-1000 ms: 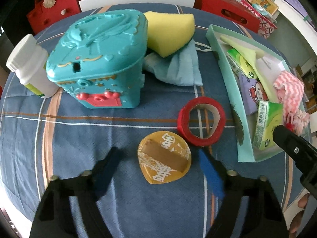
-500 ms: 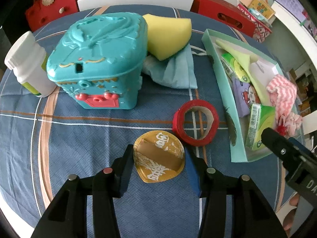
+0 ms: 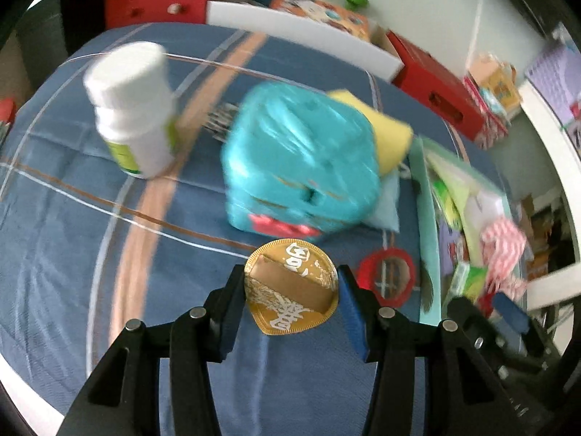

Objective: Organize soft objects
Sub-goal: 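Grasp the gold round packet with the left tool while the right tool grasps the red tape roll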

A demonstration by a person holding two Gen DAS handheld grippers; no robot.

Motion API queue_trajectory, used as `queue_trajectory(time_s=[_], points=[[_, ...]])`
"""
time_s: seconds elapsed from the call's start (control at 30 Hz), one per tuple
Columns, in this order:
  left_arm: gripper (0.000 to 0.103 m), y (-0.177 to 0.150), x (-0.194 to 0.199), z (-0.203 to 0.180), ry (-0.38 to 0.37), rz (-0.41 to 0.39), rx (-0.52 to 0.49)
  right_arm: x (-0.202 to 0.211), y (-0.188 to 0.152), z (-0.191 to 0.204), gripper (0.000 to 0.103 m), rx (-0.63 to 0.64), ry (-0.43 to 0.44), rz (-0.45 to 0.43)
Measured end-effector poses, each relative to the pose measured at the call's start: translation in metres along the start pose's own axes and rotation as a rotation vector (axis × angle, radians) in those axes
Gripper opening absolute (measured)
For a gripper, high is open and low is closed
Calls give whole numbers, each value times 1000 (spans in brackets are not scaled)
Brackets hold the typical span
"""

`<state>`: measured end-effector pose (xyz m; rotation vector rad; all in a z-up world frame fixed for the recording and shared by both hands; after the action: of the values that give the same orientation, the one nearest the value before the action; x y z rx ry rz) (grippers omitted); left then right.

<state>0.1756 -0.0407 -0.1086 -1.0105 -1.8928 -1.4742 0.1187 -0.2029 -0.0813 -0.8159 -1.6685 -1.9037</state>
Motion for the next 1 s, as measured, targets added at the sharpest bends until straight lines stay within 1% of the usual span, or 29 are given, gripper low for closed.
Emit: queue_trajectory(time_s=[0.07,0.17,0.23,0.27,0.3,0.33,0.47,0.63,0.77,0.8,1.0], points=[[51,10,1,13,18,-20,30,-1,-1,11,103,32,20,-7],[51,18,3,30,33,-33,65,-3,-3,31,99,89,47,-10],[51,20,2,38,39,-36,87,-3,-5,41,92,116,64,-10],[51,20,5,44,46,-40,94,-3,-6,45,92,127,72,-8],[51,21,6,48,53,-44,100,-5,-8,49,91,138,81,-3],[51,22,7,52,57,-50,109,-7,-10,54,88,150,90,5],[51,23,13,58,50,-57,132,-17,-19,65,82,175,109,49],[51,21,21,59,33,-56,136,-29,-26,64,71,183,87,91],[51,20,25,61,24,-55,135,-35,-28,61,71,182,62,110],[51,20,27,61,23,-54,136,-35,-28,61,69,181,57,115],[51,21,23,59,16,-52,143,-41,-31,62,68,197,37,136]])
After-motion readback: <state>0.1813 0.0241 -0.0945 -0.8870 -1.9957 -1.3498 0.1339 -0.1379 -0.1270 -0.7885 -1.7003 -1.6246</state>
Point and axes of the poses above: each gripper's, at about its wrist camera, not at the fingertips, and x roughly against the way its jaws point, z to its left, y to its top, the point moved 8 cm from there along -x, roughly the way its jaws point, and after that the axes turned 15 degrees about -z, right-handed, at the moved point
